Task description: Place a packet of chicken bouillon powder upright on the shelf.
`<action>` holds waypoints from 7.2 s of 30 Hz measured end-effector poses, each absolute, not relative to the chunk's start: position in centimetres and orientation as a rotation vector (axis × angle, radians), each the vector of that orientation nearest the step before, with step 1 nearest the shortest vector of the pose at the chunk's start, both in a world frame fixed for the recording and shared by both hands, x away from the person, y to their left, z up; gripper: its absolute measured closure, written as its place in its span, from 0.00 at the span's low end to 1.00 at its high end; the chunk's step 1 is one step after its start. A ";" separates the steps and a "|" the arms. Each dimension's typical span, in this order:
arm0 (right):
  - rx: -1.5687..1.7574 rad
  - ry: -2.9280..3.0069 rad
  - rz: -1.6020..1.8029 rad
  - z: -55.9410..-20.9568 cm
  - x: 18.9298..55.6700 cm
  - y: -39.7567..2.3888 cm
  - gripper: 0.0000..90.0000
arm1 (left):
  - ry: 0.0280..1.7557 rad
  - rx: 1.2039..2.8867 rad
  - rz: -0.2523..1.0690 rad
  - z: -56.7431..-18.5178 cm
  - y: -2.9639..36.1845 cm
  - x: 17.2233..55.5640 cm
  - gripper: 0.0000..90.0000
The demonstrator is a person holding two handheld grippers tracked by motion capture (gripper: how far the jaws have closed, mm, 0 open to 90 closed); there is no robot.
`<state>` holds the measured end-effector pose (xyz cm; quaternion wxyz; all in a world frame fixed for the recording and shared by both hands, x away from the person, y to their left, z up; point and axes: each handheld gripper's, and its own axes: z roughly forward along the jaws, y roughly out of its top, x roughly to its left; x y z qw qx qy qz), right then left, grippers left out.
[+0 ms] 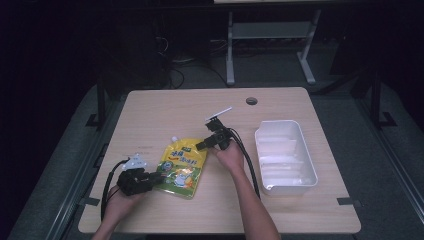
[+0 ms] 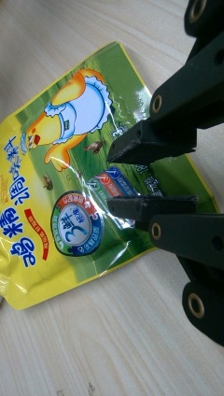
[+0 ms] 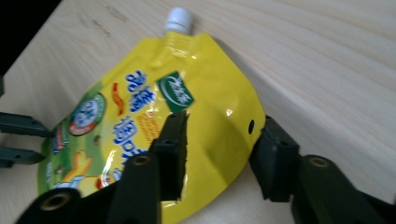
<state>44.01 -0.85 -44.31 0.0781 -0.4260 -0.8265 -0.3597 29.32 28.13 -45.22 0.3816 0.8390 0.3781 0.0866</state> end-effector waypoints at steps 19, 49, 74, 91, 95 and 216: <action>-1.232 -2.592 -1.057 -44.2 43.4 0.4 0.99 | 0.951 2.156 0.246 -45.1 27.9 29.2 0.76; -0.830 -2.719 -1.464 -35.3 36.9 -1.2 0.99 | 0.935 1.869 0.109 -44.2 30.6 29.7 0.30; -0.509 -2.752 -1.590 -34.0 32.0 -1.6 0.98 | 0.816 1.856 0.013 -43.9 30.5 29.5 0.52; -0.520 -2.711 -1.634 -34.2 31.6 -2.5 0.95 | 0.728 1.900 0.002 -43.6 30.3 29.0 0.80; -0.530 -2.698 -1.632 -34.2 31.8 -2.7 0.94 | 0.707 1.912 -0.006 -43.6 30.2 28.9 0.83; -0.976 -2.677 -1.684 -26.6 30.8 -24.2 0.99 | 0.778 1.995 0.137 -44.0 30.5 29.1 0.44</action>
